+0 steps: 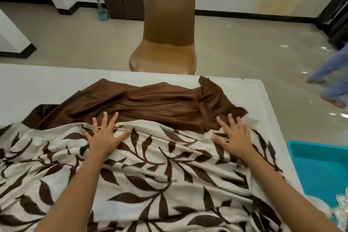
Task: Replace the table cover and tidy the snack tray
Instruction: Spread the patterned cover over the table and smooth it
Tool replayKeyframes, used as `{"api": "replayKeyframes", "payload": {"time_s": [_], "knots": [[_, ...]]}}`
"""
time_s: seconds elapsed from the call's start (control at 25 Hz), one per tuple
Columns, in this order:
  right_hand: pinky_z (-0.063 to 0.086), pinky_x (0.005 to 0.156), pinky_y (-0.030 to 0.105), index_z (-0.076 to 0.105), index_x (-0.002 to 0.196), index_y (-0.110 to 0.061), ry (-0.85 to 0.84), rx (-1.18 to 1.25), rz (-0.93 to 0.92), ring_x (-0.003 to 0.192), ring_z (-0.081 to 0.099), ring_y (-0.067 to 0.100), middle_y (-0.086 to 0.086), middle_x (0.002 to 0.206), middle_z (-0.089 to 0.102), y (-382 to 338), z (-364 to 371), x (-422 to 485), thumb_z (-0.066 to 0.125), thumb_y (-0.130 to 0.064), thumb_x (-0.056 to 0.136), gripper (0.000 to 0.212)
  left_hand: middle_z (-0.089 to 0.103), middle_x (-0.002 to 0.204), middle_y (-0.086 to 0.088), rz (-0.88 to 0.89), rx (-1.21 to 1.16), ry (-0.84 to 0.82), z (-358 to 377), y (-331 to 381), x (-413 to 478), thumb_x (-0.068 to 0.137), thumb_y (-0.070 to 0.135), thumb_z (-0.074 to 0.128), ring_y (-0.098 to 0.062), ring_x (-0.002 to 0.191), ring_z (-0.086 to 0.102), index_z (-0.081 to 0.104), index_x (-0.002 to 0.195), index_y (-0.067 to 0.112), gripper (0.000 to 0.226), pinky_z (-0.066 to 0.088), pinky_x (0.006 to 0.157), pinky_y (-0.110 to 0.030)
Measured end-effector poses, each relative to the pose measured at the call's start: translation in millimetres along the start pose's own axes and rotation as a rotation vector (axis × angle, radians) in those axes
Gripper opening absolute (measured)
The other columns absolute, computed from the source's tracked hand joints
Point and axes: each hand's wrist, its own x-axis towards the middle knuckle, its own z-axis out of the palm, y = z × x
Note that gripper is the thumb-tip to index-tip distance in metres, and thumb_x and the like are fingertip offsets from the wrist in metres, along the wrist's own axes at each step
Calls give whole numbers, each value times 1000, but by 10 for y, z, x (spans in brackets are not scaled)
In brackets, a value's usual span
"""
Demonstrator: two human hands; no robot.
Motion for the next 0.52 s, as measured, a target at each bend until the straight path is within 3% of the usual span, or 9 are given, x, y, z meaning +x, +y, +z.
{"api": "replayKeyframes", "payload": {"time_s": [0.12, 0.16, 0.2, 0.28, 0.36, 0.44, 0.52], "knots": [[2, 113, 62, 6, 153, -33, 14, 173, 562, 146, -4, 41, 13, 161, -2, 580, -393, 232, 32, -78, 83, 87, -4, 162, -8, -259, 57, -4, -311, -14, 207, 83, 80, 24, -37, 147, -6, 1, 152, 36, 85, -10, 111, -63], [1, 113, 62, 7, 154, -24, 49, 256, 703, 145, -5, 44, 20, 160, -1, 701, -511, 245, 34, -72, 87, 87, 2, 160, -17, -313, 99, 71, -386, 66, 231, 89, 71, 29, -41, 147, -2, 6, 154, 27, 82, -8, 112, -62], [1, 114, 62, 10, 154, -16, 132, 270, 721, 145, -4, 46, 26, 158, 1, 739, -547, 228, 38, -63, 90, 84, 9, 158, -22, -280, 118, 191, -415, 197, 203, 94, 60, 37, -43, 146, 3, 14, 154, 18, 77, -4, 115, -60], [7, 114, 61, 17, 152, -13, 298, 172, 434, 146, 1, 43, 26, 157, 7, 641, -463, 181, 41, -51, 95, 73, 24, 155, -21, -3, 29, 381, -316, 589, 31, 95, 51, 42, -41, 144, 17, 29, 149, 13, 67, 6, 117, -58], [4, 114, 60, 17, 152, -27, 145, 160, 111, 148, 2, 35, 15, 160, 8, 424, -306, 77, 33, -64, 92, 72, 16, 159, -11, 212, -70, 243, -16, 992, -267, 88, 72, 28, -38, 146, 9, 24, 150, 30, 75, -4, 115, -57], [-4, 114, 58, 4, 150, -43, -77, 63, 18, 149, -5, 28, 2, 162, -5, 395, -203, 60, 26, -80, 82, 81, -9, 161, 3, 255, -24, 31, 251, 1181, -446, 72, 91, 16, -36, 147, -11, 3, 148, 50, 88, -22, 106, -58], [-7, 114, 58, -4, 150, -45, -102, -4, 70, 149, -9, 27, 0, 162, -11, 589, -287, 270, 30, -82, 79, 87, -19, 157, 10, 299, 117, 1, 260, 1113, -256, 65, 96, 15, -32, 147, -15, -8, 144, 56, 91, -25, 106, -60]]}}
